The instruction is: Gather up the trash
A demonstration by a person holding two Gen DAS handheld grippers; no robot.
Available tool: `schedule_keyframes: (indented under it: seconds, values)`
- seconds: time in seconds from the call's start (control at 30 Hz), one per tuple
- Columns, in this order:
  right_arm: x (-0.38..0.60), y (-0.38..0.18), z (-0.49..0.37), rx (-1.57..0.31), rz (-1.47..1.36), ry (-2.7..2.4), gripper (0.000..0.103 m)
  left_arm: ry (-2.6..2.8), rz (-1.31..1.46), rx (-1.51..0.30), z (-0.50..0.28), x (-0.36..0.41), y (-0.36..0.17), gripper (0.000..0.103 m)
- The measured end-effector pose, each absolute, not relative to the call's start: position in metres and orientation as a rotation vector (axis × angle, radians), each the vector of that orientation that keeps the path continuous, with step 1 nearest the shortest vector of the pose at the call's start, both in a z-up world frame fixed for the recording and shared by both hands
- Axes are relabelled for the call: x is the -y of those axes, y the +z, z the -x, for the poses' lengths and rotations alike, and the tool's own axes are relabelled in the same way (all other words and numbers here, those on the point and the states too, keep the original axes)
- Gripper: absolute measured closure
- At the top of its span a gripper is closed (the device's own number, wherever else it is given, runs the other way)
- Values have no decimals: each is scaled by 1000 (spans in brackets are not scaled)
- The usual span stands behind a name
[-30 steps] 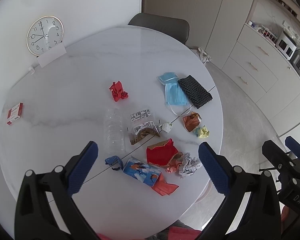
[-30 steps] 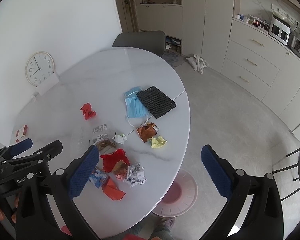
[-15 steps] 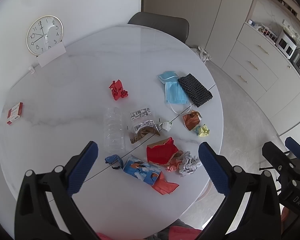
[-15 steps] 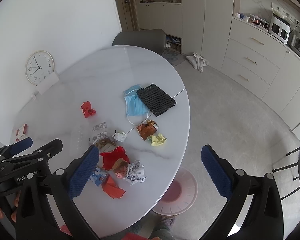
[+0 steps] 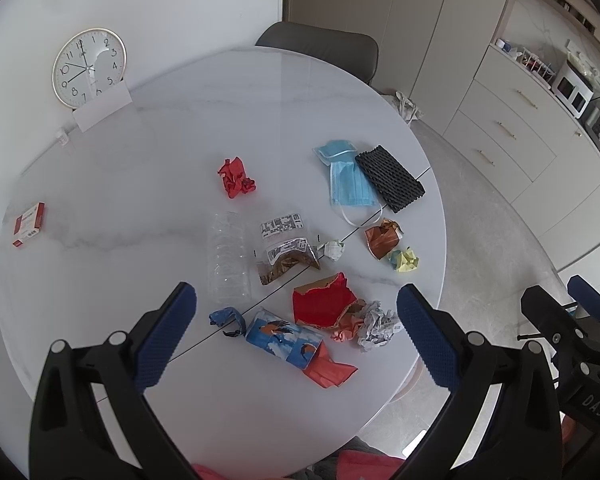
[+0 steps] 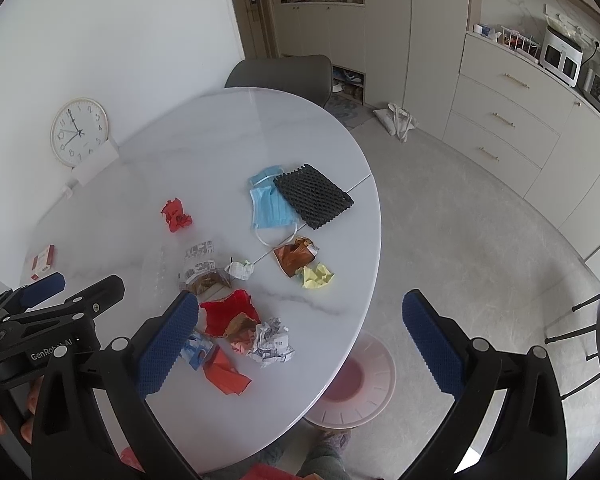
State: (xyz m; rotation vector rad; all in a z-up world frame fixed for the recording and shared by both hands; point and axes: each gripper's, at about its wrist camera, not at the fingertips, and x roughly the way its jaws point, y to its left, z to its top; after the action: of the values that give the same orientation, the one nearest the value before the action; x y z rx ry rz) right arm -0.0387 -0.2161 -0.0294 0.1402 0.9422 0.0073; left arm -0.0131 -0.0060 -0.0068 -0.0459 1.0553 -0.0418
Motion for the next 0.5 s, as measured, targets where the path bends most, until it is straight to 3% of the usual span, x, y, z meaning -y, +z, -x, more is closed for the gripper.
schedule_keyframes:
  seconds: [0.5]
  values:
    - [214,-33,34,-965,-140,18,2,-36,39,-1071,10,6,-9,7]
